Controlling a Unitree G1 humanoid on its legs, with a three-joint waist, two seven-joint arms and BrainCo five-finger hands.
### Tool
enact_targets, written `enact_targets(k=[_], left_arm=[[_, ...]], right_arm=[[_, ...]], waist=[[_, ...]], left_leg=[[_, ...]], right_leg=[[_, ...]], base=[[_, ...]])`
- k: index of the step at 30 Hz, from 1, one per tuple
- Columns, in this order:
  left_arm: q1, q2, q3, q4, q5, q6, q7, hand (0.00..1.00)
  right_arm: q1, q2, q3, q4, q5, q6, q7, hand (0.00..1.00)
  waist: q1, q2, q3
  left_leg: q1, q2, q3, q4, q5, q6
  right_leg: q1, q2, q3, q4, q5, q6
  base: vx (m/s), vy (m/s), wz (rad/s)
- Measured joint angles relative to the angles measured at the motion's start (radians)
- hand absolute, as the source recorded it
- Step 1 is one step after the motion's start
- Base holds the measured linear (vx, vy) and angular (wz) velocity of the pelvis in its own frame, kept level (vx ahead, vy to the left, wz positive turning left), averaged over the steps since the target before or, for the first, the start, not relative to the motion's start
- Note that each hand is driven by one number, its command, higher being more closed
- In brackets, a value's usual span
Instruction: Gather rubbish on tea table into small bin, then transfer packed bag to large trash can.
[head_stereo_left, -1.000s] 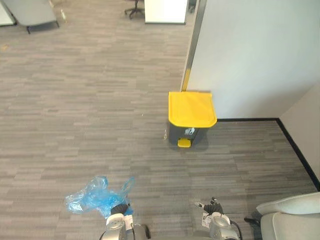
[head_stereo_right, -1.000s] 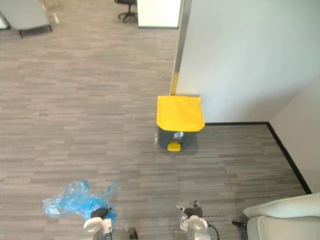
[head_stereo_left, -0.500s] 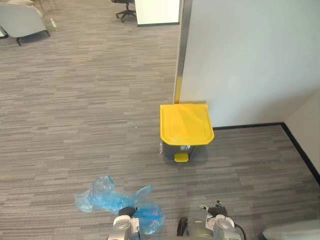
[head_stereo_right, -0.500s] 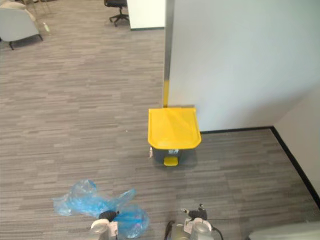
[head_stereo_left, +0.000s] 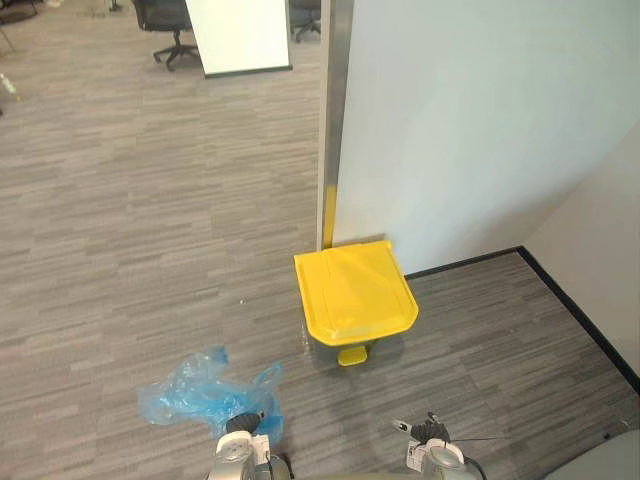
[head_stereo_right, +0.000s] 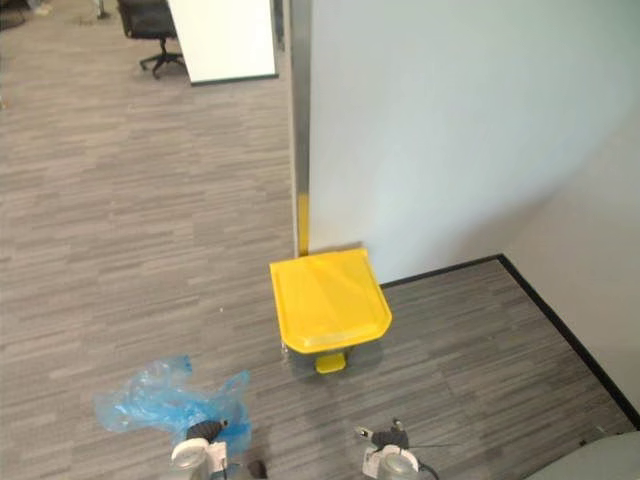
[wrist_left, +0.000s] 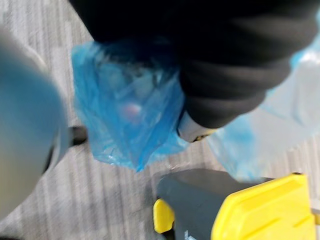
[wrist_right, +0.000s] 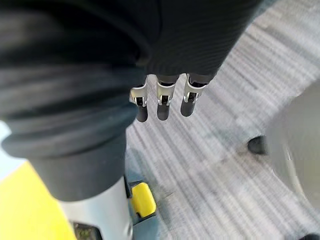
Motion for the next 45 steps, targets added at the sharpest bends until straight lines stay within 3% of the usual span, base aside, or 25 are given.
enact_targets(k=[1, 2, 3, 4, 6, 7, 8, 9, 10, 12, 14, 20, 29, 36, 45], left_arm=[[0.0, 0.001, -0.001, 0.001, 0.0, 0.001, 0.0, 1.0], [0.002, 0.005, 0.0, 0.009, -0.001, 0.002, 0.003, 1.0], [0.0, 0.009, 0.001, 0.014, 0.0, 0.003, 0.005, 1.0], [-0.002, 0.015, 0.001, 0.023, 0.0, 0.003, 0.015, 1.0], [-0.009, 0.014, 0.003, 0.042, 0.0, 0.003, 0.016, 1.0], [-0.013, 0.012, 0.005, 0.059, 0.0, 0.003, 0.016, 1.0], [-0.012, 0.014, 0.005, 0.059, 0.0, 0.003, 0.016, 1.0], [-0.021, 0.016, 0.015, 0.069, 0.0, 0.002, 0.015, 1.0], [-0.029, -0.01, 0.029, 0.076, 0.001, 0.004, 0.015, 1.0], [-0.023, -0.016, 0.024, 0.08, 0.005, 0.003, 0.013, 1.0], [-0.024, -0.016, 0.022, 0.08, 0.006, 0.003, 0.012, 1.0], [-0.029, -0.016, 0.019, 0.078, 0.009, 0.002, 0.011, 1.0], [-0.03, -0.005, 0.002, 0.078, 0.011, 0.004, 0.014, 1.0], [-0.004, -0.001, 0.007, 0.079, 0.019, 0.003, 0.014, 1.0], [-0.008, -0.008, 0.046, 0.079, 0.019, 0.002, 0.015, 1.0]], right_arm=[[0.0, 0.0, 0.002, 0.0, 0.0, 0.0, 0.0, 0.0], [0.0, -0.004, 0.003, -0.008, 0.0, -0.002, -0.001, 0.0], [0.001, -0.004, 0.004, -0.008, 0.001, -0.002, -0.001, 0.0], [0.001, -0.004, 0.009, -0.008, 0.0, -0.003, -0.001, 0.0], [-0.004, -0.004, 0.01, -0.008, 0.0, -0.009, -0.001, 0.0], [-0.004, -0.004, 0.007, -0.003, 0.0, -0.011, -0.001, 0.0], [-0.003, -0.004, 0.007, 0.001, 0.0, -0.01, -0.001, 0.0], [0.003, -0.005, 0.003, 0.011, 0.001, -0.009, 0.002, 0.0], [-0.004, -0.023, -0.027, 0.015, 0.0, -0.009, -0.003, 0.0], [-0.006, -0.031, -0.041, 0.019, 0.0, -0.007, -0.002, 0.0], [-0.006, -0.029, -0.049, 0.018, 0.002, -0.01, -0.003, 0.0], [0.009, -0.027, -0.062, 0.04, 0.012, -0.008, -0.003, 0.0], [0.012, -0.024, -0.11, 0.04, 0.042, -0.007, -0.003, 0.0], [0.017, -0.02, -0.119, 0.04, 0.041, -0.007, -0.004, 0.0], [0.005, -0.021, -0.104, 0.038, 0.041, -0.009, -0.008, 0.0]], waist=[[-0.002, -0.003, 0.004], [-0.005, -0.005, 0.02], [-0.005, -0.008, 0.018], [-0.007, -0.014, 0.016], [-0.019, -0.015, 0.016], [-0.029, -0.017, 0.016], [-0.029, -0.022, 0.012], [-0.032, -0.032, 0.009], [-0.026, 0.014, 0.01], [-0.024, 0.04, -0.001], [-0.029, 0.049, -0.005], [-0.029, 0.005, -0.01], [-0.028, 0.015, -0.02], [-0.028, 0.011, -0.022], [-0.024, 0.012, -0.009]], left_leg=[[0.011, -0.004, 0.0, -0.003, -0.01, 0.006], [0.046, -0.009, 0.001, 0.0, -0.036, 0.004], [0.054, -0.009, 0.0, 0.002, -0.041, 0.003], [0.08, -0.008, -0.003, -0.002, -0.051, 0.003], [0.092, 0.0, -0.022, -0.001, -0.065, -0.007], [0.099, 0.007, -0.045, 0.005, -0.069, -0.024], [0.1, 0.004, -0.055, 0.01, -0.068, -0.037], [0.103, -0.007, -0.091, 0.018, -0.083, -0.06], [0.109, 0.024, -0.126, 0.018, -0.08, -0.062], [0.116, 0.051, -0.136, 0.01, -0.079, -0.062], [0.114, 0.067, -0.153, 0.013, -0.067, -0.063], [0.058, 0.07, -0.156, 0.118, -0.053, -0.078], [0.091, 0.03, -0.064, 0.007, -0.006, -0.07], [0.124, 0.022, -0.028, -0.011, -0.006, -0.07], [0.137, 0.034, 0.035, -0.094, -0.016, -0.062]], right_leg=[[-0.025, -0.009, 0.001, 0.056, 0.014, 0.013], [-0.096, -0.027, 0.002, 0.208, 0.017, -0.006], [-0.108, -0.03, -0.004, 0.229, -0.003, -0.017], [-0.134, -0.03, -0.035, 0.24, -0.067, -0.029], [-0.166, -0.009, -0.077, 0.158, -0.11, -0.052], [-0.176, 0.036, -0.071, 0.001, -0.095, -0.065], [-0.171, 0.049, -0.062, -0.064, -0.062, -0.072], [-0.142, 0.06, -0.064, -0.136, -0.023, -0.102], [-0.108, 0.083, -0.085, -0.161, -0.013, -0.117], [-0.09, 0.111, -0.096, -0.189, -0.019, -0.125], [-0.057, 0.124, -0.119, -0.233, -0.02, -0.127], [0.035, 0.096, -0.18, -0.344, -0.003, -0.108], [0.05, 0.086, -0.142, -0.472, 0.106, -0.086], [0.067, 0.089, -0.105, -0.497, 0.132, -0.08], [0.007, 0.131, -0.063, -0.498, 0.165, -0.092]], base=[[0.13, 0.078, -0.05], [0.1, 0.04, 0.0], [0.16, 0.02, 0.01], [0.17, -0.041, 0.14], [0.27, -0.118, 0.35], [0.23, -0.131, 0.48], [0.33, -0.174, 0.65], [0.26, -0.104, 0.42], [0.43, -0.176, 0.3], [0.3, -0.123, 0.02], [0.22, -0.102, 0.2], [0.08, 0.0, 0.32], [-0.01, 0.072, -0.08], [-0.08, 0.037, -0.16], [-0.16, -0.029, -0.18]])
